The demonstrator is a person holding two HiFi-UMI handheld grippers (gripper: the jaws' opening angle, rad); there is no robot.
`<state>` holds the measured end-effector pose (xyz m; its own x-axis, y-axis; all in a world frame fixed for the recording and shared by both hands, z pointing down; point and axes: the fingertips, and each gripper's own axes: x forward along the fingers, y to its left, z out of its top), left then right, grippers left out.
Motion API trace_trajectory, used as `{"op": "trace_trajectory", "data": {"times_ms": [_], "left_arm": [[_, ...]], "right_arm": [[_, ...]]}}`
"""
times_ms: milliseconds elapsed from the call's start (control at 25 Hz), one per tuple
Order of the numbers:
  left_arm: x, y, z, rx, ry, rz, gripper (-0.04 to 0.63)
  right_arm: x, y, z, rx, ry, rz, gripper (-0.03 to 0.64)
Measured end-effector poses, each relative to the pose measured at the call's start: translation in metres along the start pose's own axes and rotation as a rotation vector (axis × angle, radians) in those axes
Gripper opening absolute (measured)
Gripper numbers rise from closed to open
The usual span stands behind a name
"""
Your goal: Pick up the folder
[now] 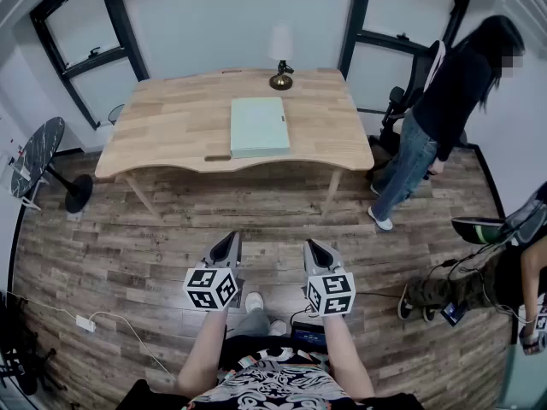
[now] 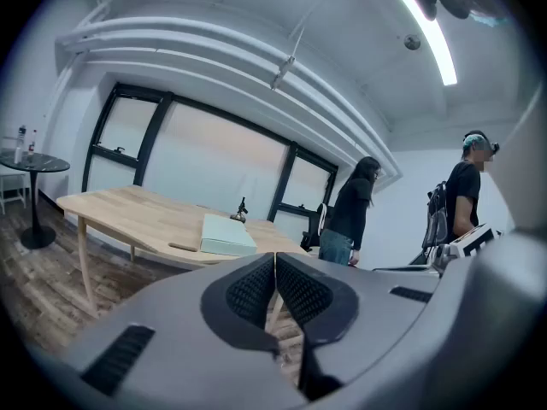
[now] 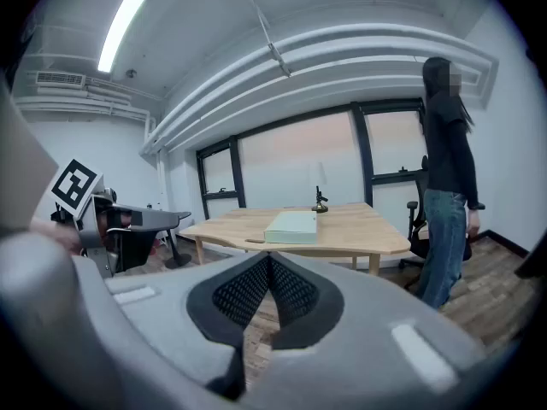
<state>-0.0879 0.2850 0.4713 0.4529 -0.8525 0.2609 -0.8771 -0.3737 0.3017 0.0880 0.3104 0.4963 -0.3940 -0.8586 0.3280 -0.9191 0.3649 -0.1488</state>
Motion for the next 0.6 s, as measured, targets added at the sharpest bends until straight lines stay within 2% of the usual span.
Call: {"op": "trace_trajectory", "data": {"times_ms": [360,600], "left_arm": [[0.011,-0.004,0.008,-0.005,0.000,-0.030,0.011],[0.029,0.017,0.010,0.021,0.021,0.016,0.011]], "right_arm": [[0.006,-0.007,0.014,-0.016,-0.008,-0.010,0.005],[0.030,-0.013,0.022,0.044,-0.036,0.001,0.005]]}}
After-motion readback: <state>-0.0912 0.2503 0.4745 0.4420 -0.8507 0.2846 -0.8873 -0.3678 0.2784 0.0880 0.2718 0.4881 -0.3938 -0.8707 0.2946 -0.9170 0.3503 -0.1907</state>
